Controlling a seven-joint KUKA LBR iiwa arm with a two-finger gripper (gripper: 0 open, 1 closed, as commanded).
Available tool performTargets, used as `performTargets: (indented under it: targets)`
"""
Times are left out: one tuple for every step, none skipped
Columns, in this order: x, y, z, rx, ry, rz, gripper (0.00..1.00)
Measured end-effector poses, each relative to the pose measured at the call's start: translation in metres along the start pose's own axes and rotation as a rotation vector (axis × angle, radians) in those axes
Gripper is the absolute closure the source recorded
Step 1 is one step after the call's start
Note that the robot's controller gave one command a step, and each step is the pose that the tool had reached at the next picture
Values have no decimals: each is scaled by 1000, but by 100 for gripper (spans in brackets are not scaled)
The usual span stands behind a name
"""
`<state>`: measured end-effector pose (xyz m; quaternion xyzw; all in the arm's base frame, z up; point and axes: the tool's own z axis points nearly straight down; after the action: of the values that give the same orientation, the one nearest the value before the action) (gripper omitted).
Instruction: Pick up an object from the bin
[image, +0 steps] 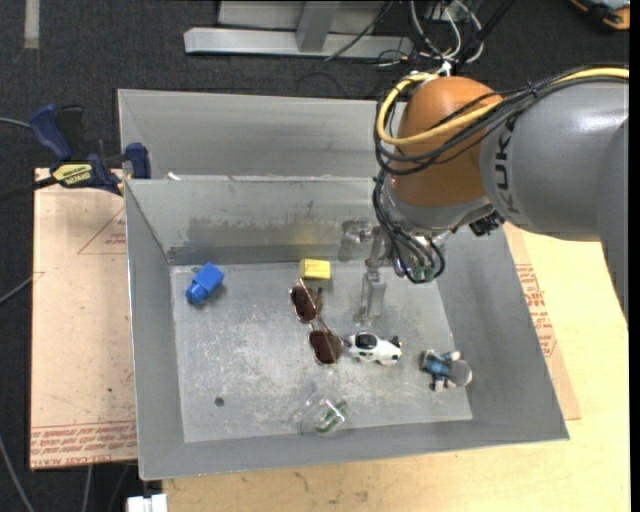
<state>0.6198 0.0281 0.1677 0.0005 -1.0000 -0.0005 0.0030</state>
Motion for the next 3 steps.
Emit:
performTargets:
  targets:
    - [-2, 0, -5, 0, -8, 1, 0]
    - [-19, 8, 46, 2, -15, -310, 0]
    - [-23, 12, 82, 0, -7, -467, 0]
